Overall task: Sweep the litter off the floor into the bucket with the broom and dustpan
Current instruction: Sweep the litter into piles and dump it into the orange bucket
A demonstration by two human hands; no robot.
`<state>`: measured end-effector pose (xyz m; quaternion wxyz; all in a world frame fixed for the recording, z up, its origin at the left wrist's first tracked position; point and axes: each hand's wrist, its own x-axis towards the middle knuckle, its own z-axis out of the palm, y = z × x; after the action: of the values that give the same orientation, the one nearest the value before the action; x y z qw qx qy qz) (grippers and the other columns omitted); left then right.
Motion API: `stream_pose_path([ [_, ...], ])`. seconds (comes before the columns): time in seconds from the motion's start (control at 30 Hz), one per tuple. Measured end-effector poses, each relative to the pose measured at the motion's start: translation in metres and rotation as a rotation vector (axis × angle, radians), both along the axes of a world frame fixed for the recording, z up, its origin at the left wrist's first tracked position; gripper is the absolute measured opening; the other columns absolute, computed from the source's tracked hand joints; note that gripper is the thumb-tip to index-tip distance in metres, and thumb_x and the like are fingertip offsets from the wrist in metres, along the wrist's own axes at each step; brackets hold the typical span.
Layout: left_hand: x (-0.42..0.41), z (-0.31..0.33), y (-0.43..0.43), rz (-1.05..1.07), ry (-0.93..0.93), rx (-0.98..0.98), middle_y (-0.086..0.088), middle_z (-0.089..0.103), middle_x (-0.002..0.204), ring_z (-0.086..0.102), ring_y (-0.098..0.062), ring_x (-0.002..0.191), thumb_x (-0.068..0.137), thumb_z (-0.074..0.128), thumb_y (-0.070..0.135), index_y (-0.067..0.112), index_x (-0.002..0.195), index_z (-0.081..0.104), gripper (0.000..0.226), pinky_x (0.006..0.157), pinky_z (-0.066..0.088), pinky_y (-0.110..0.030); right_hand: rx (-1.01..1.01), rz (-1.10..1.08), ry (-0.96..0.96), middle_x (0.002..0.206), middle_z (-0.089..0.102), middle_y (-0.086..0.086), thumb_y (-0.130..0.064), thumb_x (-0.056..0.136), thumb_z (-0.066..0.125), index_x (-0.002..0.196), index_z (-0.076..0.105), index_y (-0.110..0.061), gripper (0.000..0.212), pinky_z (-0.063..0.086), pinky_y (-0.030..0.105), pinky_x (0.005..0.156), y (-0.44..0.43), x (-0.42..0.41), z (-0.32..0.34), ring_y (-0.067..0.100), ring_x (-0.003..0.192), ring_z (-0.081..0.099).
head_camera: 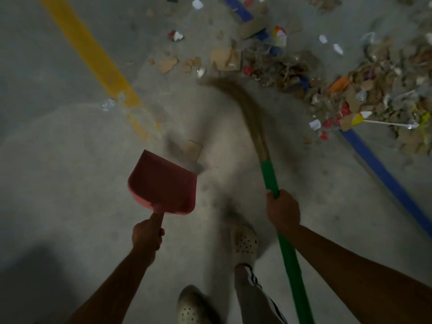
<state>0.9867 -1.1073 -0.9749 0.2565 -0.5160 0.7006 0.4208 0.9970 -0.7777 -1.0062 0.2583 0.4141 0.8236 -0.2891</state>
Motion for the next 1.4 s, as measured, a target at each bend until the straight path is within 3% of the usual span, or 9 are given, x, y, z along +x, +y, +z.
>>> stream_pose_path([
  [0.1,-0.010,0.001,0.000,-0.031,0.001,-0.002,-0.010,0.057,0.061,0.041,-0.018,0.049,0.094,0.062,0.051,-0.001,0.080,0.064,0.054,0.049,0.031,-0.028,-0.017,-0.105,0.141,0.070,0.053,-0.001,-0.039,0.105,0.048,0.095,0.058,-0.012,0.031,0.038,0.027,0.051,0.000,-0.003,0.021,0.012,0.059,0.050],
  [0.23,-0.016,0.003,-0.005,-0.059,0.027,0.038,-0.012,0.057,0.065,0.041,-0.018,0.052,0.096,0.060,0.050,0.002,0.079,0.062,0.051,0.050,0.032,-0.028,-0.069,0.064,0.179,0.066,0.053,-0.002,-0.040,0.103,0.051,0.090,0.056,-0.016,0.027,0.037,0.024,0.046,-0.007,0.010,0.039,0.010,0.055,0.051],
  [0.37,-0.020,-0.002,-0.020,-0.089,-0.004,0.051,-0.012,0.053,0.066,0.040,-0.018,0.052,0.094,0.061,0.054,0.006,0.079,0.060,0.050,0.053,0.033,-0.029,-0.124,0.373,0.013,0.069,0.055,-0.005,-0.045,0.101,0.052,0.095,0.055,-0.021,0.025,0.035,0.020,0.048,-0.019,0.032,0.032,0.008,0.057,0.052],
  [0.47,-0.024,-0.008,-0.033,-0.102,-0.012,0.063,-0.011,0.051,0.065,0.038,-0.017,0.050,0.094,0.060,0.055,0.006,0.079,0.061,0.051,0.050,0.031,-0.027,-0.140,0.517,-0.184,0.077,0.056,-0.004,-0.047,0.101,0.052,0.097,0.055,-0.020,0.027,0.041,0.024,0.057,-0.031,0.039,0.022,0.016,0.072,0.059],
  [0.6,-0.028,-0.012,-0.060,-0.164,-0.001,0.106,-0.009,0.053,0.059,0.038,-0.014,0.043,0.089,0.062,0.062,0.002,0.081,0.064,0.060,0.042,0.030,-0.024,-0.030,0.364,-0.326,0.080,0.057,-0.002,-0.046,0.101,0.053,0.107,0.062,-0.011,0.037,0.043,0.024,0.059,-0.035,0.025,0.011,0.017,0.075,0.060],
  [0.73,-0.037,-0.013,-0.088,-0.147,0.007,0.151,-0.007,0.054,0.060,0.037,-0.012,0.042,0.089,0.063,0.063,0.005,0.088,0.067,0.058,0.039,0.027,-0.021,0.102,0.112,-0.196,0.073,0.055,0.003,-0.045,0.102,0.052,0.093,0.059,-0.008,0.039,0.049,0.029,0.062,-0.048,0.005,0.015,0.023,0.071,0.059],
  [0.87,-0.053,-0.006,-0.113,-0.161,0.040,0.175,-0.004,0.054,0.054,0.036,-0.011,0.041,0.091,0.063,0.058,0.007,0.078,0.061,0.052,0.040,0.026,-0.021,0.151,0.042,0.005,0.070,0.056,0.006,-0.044,0.102,0.052,0.082,0.056,-0.012,0.038,0.044,0.029,0.055,-0.075,-0.011,0.036,0.021,0.060,0.054],
  [1.23,-0.096,0.052,-0.192,-0.046,0.164,0.196,-0.005,0.053,0.053,0.036,-0.014,0.042,0.089,0.065,0.060,0.007,0.069,0.054,0.057,0.043,0.027,-0.022,-0.045,0.275,0.114,0.066,0.055,0.002,-0.043,0.099,0.059,0.082,0.057,-0.017,0.031,0.042,0.026,0.052,-0.194,-0.058,0.087,0.014,0.054,0.051],
  [1.4,-0.115,0.059,-0.222,-0.072,0.175,0.144,-0.005,0.048,0.051,0.033,-0.013,0.040,0.086,0.065,0.065,0.013,0.063,0.046,0.060,0.042,0.024,-0.020,-0.180,0.441,0.027,0.065,0.051,-0.005,-0.045,0.097,0.062,0.085,0.058,-0.017,0.030,0.037,0.024,0.050,-0.230,-0.106,0.073,0.009,0.057,0.049],
])
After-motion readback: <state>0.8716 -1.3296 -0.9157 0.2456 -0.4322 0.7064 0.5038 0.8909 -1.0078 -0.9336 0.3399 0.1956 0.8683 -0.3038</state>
